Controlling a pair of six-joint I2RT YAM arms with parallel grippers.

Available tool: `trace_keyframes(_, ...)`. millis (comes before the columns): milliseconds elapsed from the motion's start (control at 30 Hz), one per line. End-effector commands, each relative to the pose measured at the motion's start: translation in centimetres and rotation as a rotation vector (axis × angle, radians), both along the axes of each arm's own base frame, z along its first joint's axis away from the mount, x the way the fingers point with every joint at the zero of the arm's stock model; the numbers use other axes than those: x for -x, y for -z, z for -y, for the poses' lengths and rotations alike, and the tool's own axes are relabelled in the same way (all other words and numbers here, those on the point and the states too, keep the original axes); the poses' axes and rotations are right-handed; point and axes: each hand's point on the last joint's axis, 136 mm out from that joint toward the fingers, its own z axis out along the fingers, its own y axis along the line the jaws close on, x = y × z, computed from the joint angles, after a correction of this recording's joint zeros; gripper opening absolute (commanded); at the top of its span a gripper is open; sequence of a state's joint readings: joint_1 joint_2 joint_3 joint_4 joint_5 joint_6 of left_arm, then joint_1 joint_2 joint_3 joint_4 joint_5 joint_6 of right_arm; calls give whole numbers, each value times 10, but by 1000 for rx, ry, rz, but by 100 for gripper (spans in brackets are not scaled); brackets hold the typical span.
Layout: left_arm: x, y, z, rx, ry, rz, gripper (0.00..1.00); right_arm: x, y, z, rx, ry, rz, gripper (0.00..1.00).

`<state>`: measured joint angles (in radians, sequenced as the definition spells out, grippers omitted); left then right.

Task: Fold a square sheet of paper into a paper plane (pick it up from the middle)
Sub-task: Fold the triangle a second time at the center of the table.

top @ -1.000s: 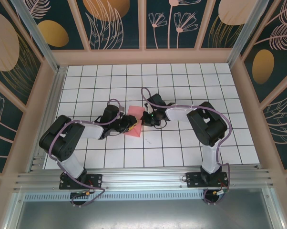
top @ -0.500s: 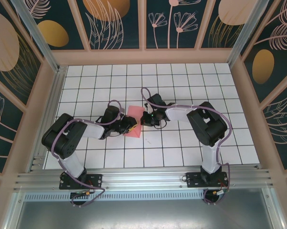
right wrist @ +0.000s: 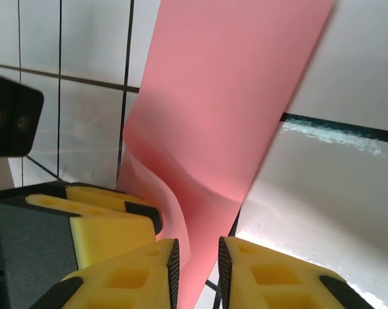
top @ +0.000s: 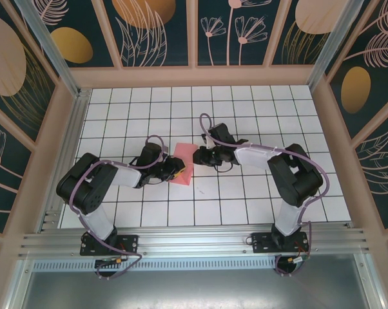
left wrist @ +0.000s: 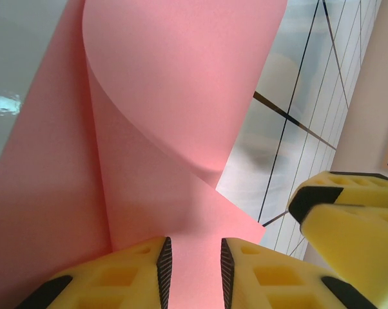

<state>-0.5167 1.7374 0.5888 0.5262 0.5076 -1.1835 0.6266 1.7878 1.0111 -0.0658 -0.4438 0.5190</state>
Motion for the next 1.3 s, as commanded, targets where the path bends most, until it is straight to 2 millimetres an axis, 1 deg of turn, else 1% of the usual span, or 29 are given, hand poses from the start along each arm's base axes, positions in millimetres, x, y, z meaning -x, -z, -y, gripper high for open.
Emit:
trace_keyframes(0,3,8,-1,-19,2,-14,29,4,-1,-10,-26,-56,9,30)
trace_keyframes(133,3,7,0,-16,2,-13,29,6,9,-11,0,-63,-23,34)
trace_keyframes(267,3,7,0,-15,4,-12,29,10,15,-14,0,-81,-51,34)
trace_keyframes(533,3,7,0,-15,4,-10,29,15,16,-24,-49,-112,-80,28)
trace_keyframes(633,3,6,0,-12,8,-9,29,15,17,-25,-56,-112,-87,23)
trace_keyframes(700,3,4,1,-8,9,-6,29,14,18,-26,-55,-110,-88,18)
trace_keyframes(767,3,2,1,-4,11,-3,31,11,19,-25,-43,-103,-81,11)
trace_keyframes(833,3,-5,3,8,19,13,38,9,21,-23,-20,-100,-69,8)
trace_keyframes(867,4,-4,2,6,24,14,42,7,24,-22,-5,-99,-64,7)
trace_keyframes(900,4,-15,3,18,30,39,45,7,25,-21,11,-101,-57,7)
trace_keyframes(933,5,-19,3,18,36,51,48,6,27,-19,26,-102,-51,6)
trace_keyframes(1033,9,-22,-1,-5,51,68,51,5,30,-17,48,-112,-38,6)
trace_keyframes(1100,13,-20,-7,-43,57,71,52,4,32,-17,59,-121,-29,6)
trace_keyframes(1267,20,-4,-22,-162,64,42,50,3,32,-19,66,-148,-10,7)
